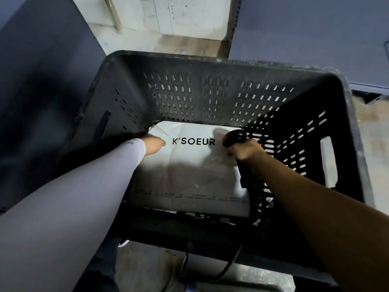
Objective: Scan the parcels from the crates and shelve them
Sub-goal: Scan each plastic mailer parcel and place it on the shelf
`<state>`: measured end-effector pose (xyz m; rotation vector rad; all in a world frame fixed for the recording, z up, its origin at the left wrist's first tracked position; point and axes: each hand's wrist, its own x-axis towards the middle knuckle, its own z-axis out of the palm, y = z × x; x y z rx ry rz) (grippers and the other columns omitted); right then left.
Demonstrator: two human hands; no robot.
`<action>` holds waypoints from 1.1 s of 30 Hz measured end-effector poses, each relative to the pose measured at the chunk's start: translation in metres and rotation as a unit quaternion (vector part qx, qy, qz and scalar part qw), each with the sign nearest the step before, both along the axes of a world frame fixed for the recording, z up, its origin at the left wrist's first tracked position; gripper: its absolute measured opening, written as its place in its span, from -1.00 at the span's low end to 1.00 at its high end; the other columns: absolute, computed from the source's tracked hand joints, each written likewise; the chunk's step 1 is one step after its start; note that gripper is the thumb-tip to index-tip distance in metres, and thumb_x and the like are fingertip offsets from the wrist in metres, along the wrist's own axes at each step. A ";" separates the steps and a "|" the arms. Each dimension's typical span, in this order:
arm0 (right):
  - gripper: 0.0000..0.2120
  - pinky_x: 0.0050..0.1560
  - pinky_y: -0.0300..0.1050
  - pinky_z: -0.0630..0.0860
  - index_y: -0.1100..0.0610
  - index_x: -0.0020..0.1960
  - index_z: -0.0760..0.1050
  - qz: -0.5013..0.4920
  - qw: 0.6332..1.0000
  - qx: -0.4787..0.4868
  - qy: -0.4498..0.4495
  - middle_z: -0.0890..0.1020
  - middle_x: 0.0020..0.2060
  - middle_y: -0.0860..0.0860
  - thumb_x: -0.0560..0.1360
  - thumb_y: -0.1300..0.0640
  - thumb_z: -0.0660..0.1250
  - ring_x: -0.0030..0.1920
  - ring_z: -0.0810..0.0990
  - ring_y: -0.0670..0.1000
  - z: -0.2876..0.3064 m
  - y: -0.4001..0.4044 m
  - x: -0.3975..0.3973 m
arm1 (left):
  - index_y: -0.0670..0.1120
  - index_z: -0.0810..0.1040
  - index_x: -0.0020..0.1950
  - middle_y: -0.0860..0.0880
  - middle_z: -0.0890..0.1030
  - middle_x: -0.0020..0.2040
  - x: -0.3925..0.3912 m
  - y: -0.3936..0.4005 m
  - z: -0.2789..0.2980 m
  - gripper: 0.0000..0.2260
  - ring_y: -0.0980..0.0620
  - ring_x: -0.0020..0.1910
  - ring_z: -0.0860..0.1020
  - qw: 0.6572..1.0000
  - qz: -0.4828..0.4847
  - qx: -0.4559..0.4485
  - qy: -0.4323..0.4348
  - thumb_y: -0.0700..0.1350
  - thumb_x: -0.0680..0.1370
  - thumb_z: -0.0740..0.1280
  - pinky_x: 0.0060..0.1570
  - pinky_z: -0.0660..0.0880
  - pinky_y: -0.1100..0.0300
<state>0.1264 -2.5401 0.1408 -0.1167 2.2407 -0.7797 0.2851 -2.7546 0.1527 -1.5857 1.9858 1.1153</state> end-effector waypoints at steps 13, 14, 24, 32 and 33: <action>-0.78 -0.27 -0.13 0.43 0.26 -0.01 0.70 -0.081 0.996 -0.042 -0.004 0.71 -0.12 0.15 0.42 0.15 0.45 -0.17 0.61 0.17 0.007 0.008 -0.003 | -0.08 0.35 0.56 -0.16 0.43 0.35 0.014 -0.006 -0.005 -0.43 -0.20 0.07 0.55 0.987 0.140 0.076 0.015 0.09 0.61 0.37 0.07 0.59 -0.08; -0.81 -0.31 -0.14 0.38 0.26 -0.01 0.69 -0.084 0.996 -0.041 -0.001 0.68 -0.17 0.14 0.45 0.17 0.44 -0.24 0.56 0.13 0.006 0.009 -0.003 | -0.07 0.34 0.56 -0.14 0.43 0.41 0.014 -0.004 -0.006 -0.43 -0.20 0.03 0.56 0.987 0.138 0.080 0.015 0.08 0.61 0.37 0.04 0.60 -0.08; -0.93 -0.38 -0.15 0.36 0.23 -0.13 0.61 -0.111 0.993 -0.052 0.003 0.54 -0.36 0.06 0.49 0.21 0.45 -0.36 0.48 0.05 0.006 0.016 -0.007 | -0.11 0.38 0.54 -0.15 0.45 0.34 0.011 -0.005 -0.008 -0.52 -0.11 -0.02 0.55 0.987 0.136 0.074 0.035 -0.01 0.65 0.32 0.03 0.56 -0.05; -0.89 -0.35 -0.16 0.38 0.19 -0.16 0.56 -0.146 0.985 -0.088 0.001 0.54 -0.35 0.04 0.52 0.21 0.43 -0.36 0.49 0.04 0.008 0.029 -0.010 | -0.13 0.43 0.45 -0.10 0.45 0.20 0.013 -0.008 -0.011 -0.67 -0.04 -0.17 0.53 0.986 0.152 0.048 0.041 -0.11 0.68 0.24 -0.02 0.56 -0.05; -0.90 -0.35 -0.17 0.40 0.17 -0.15 0.54 -0.136 0.986 -0.096 -0.004 0.55 -0.31 0.05 0.53 0.23 0.42 -0.33 0.50 0.04 0.009 0.031 -0.011 | -0.13 0.42 0.46 -0.09 0.45 0.21 0.014 -0.009 -0.010 -0.66 -0.05 -0.16 0.54 0.987 0.151 0.047 0.043 -0.12 0.69 0.23 -0.03 0.55 -0.04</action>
